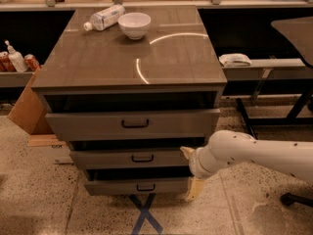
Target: Open middle drawer
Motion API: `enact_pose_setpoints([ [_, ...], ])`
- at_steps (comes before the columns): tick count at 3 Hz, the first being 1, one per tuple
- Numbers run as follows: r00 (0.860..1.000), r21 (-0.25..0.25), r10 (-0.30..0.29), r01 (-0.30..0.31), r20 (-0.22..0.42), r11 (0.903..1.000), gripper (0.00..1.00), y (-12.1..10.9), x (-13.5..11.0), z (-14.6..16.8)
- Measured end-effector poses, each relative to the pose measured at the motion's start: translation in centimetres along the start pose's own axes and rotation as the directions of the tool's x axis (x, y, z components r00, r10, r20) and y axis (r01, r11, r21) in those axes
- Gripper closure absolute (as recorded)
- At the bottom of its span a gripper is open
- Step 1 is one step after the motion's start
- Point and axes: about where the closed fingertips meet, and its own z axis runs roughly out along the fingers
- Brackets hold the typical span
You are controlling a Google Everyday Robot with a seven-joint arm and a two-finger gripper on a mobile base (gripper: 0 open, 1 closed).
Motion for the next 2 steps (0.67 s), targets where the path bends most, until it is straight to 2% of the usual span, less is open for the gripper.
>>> enact_pose_setpoints([
  [2,1.0,0.013,-0.007,0.007,-0.006,0.9999,0.0,-1.7,0.0,4.3],
])
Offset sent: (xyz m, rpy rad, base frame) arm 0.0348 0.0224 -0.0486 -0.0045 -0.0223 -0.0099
